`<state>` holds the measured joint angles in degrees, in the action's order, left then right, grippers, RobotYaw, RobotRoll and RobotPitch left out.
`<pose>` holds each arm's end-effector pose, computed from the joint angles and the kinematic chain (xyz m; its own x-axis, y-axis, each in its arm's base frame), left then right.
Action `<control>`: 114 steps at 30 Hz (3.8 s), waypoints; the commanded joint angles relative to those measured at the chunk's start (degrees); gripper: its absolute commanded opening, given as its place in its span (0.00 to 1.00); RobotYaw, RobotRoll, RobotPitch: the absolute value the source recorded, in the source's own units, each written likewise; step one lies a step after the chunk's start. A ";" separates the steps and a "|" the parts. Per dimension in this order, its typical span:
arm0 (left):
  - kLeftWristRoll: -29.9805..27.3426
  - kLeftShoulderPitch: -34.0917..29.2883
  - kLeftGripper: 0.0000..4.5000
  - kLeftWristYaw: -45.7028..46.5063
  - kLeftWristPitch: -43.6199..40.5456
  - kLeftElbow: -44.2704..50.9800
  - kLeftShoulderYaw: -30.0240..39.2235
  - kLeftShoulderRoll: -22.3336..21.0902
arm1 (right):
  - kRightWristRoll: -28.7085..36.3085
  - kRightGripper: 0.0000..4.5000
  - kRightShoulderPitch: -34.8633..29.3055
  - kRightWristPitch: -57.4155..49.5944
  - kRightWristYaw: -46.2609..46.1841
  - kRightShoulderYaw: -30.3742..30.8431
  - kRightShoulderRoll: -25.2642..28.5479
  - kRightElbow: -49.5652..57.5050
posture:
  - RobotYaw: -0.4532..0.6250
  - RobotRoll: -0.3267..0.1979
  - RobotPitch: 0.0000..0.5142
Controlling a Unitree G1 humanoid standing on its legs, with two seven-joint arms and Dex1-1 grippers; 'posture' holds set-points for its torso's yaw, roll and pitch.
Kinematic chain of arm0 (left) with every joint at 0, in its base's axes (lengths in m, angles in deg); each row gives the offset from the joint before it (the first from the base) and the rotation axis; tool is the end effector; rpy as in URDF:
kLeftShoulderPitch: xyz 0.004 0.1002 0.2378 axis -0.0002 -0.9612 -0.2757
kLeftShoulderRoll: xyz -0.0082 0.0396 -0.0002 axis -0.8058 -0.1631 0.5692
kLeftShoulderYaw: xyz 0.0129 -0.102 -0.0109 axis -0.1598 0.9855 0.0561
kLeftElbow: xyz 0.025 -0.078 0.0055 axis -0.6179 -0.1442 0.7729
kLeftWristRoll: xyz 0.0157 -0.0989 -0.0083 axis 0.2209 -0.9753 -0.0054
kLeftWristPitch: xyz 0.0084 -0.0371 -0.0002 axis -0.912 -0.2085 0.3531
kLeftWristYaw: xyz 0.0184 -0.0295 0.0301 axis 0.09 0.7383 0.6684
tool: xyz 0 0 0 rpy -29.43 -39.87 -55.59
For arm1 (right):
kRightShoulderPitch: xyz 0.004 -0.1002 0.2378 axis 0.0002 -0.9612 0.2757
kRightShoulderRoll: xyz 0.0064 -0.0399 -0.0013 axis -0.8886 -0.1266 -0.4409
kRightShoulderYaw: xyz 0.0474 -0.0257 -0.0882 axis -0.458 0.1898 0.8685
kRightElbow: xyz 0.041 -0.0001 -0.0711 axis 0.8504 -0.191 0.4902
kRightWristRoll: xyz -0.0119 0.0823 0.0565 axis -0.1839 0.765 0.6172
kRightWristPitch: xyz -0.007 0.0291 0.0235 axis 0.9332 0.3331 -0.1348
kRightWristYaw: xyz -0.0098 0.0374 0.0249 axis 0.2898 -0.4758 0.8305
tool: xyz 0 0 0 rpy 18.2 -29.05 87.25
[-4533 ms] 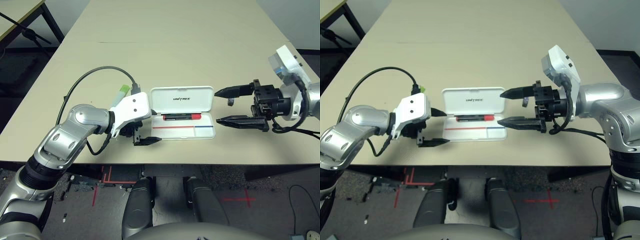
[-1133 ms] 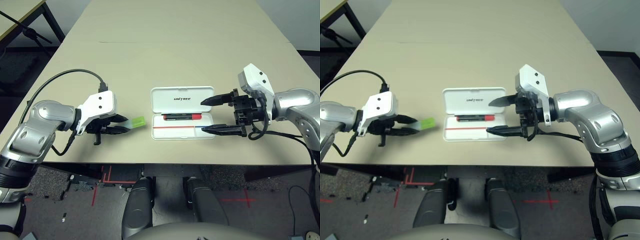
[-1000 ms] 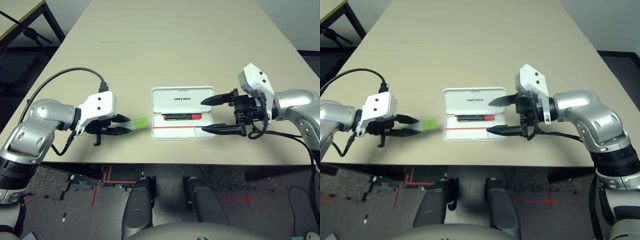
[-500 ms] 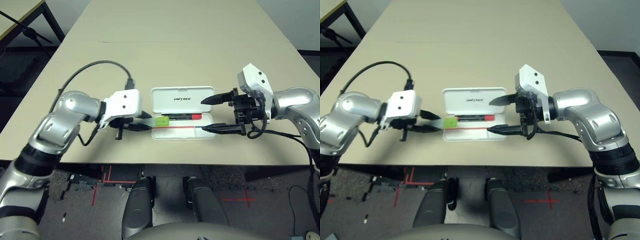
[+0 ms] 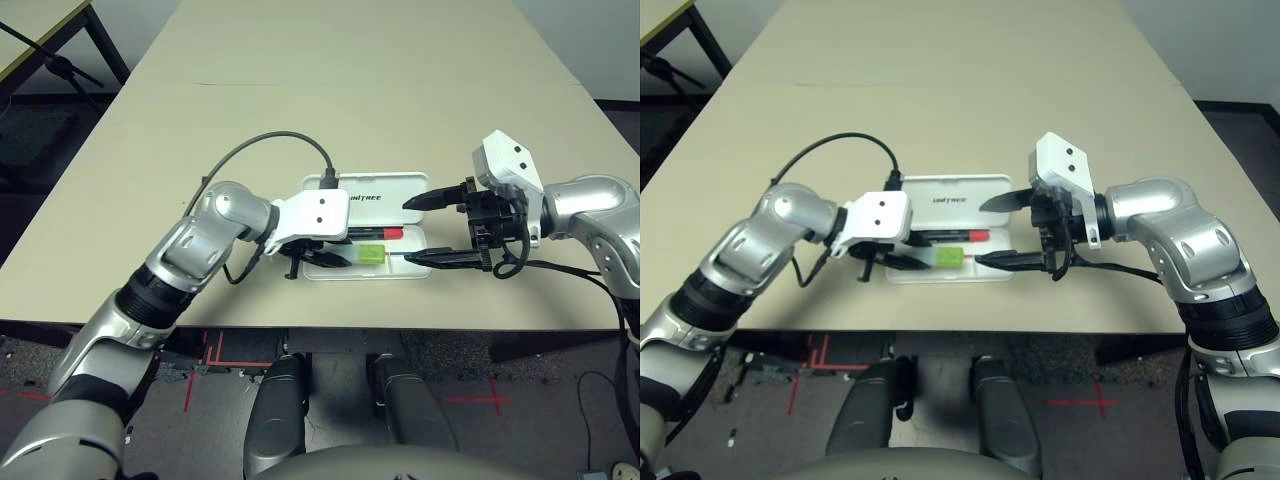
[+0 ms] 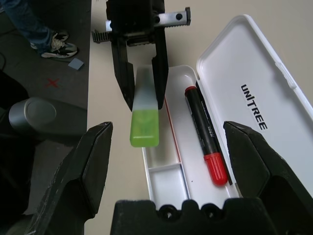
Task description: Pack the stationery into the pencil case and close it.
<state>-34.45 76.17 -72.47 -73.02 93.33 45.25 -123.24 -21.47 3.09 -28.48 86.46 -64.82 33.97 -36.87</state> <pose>0.2789 0.1274 0.1832 0.0696 -0.7812 -0.6204 0.9543 -0.1291 0.2696 0.2602 -0.2173 0.2129 0.1847 0.9009 -0.3928 -0.9783 0.1303 -0.1611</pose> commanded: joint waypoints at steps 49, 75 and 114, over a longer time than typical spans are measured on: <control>-4.66 -2.97 1.00 -2.67 -0.92 6.00 9.63 -6.61 | -1.66 1.00 -1.30 0.83 0.55 0.68 1.13 -0.63 | 0.46 0.62 0.31; -13.39 -8.31 1.00 1.79 -1.88 11.75 17.79 -10.22 | -5.14 1.00 5.43 -35.85 -20.10 -2.71 9.41 -2.89 | 0.44 0.62 0.35; -11.60 -6.43 1.00 -0.11 1.32 9.48 12.44 -8.30 | -18.74 1.00 2.89 -35.42 -66.38 -17.64 -29.76 -6.98 | 0.39 0.62 0.37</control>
<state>-46.41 69.87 -72.56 -71.67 102.42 58.16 -131.06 -39.65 5.71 -65.08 20.29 -83.16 4.46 -42.31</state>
